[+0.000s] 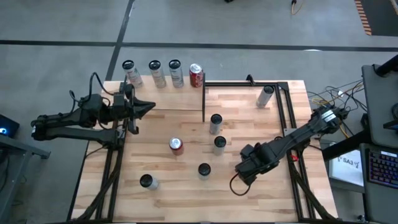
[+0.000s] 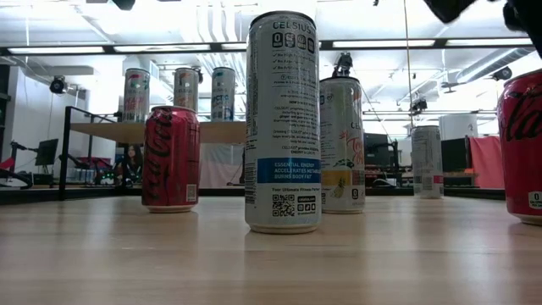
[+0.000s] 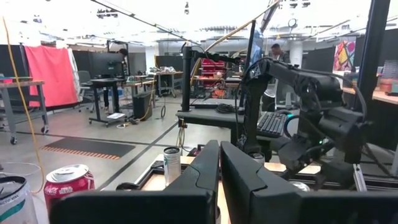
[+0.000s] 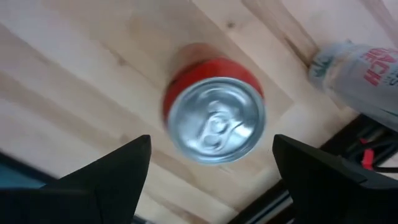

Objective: Place canned beverage on shelf
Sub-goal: Put the right red soda can on the shelf aligned with the other red soda can

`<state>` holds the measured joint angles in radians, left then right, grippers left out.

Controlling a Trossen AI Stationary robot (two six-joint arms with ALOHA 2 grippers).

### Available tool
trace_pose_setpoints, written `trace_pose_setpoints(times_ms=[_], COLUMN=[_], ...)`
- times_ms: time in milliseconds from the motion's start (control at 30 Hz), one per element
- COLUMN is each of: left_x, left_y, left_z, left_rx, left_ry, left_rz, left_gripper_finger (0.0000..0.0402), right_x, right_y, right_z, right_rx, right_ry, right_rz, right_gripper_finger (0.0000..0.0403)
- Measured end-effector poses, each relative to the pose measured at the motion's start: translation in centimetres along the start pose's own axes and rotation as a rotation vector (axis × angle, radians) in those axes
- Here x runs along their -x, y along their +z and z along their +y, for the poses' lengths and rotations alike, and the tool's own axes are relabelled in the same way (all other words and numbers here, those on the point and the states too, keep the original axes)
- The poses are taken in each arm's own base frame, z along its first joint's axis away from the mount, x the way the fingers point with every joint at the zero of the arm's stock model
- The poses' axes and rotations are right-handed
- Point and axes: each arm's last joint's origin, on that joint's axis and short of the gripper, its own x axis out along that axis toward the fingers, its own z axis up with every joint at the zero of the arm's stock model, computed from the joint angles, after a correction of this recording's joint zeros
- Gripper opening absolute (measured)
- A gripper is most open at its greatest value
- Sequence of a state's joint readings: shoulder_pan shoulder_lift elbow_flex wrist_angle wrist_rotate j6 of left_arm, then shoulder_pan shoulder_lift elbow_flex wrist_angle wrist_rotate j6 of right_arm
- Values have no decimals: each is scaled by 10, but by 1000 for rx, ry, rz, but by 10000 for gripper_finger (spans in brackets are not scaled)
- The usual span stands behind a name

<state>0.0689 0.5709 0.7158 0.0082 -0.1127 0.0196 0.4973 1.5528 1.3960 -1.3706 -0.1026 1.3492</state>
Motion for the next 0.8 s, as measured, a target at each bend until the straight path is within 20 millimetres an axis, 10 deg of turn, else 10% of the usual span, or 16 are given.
trace_pose_setpoints(times_ms=[800], left_x=[0], left_y=[0], left_z=[0], left_rx=[-16], left_ry=[0], left_rz=[0], left_gripper_finger=[0], right_x=[-40], right_y=[7], right_z=[-2], right_rx=[48], right_ry=[-8], right_rz=[-54], right_gripper_finger=[320])
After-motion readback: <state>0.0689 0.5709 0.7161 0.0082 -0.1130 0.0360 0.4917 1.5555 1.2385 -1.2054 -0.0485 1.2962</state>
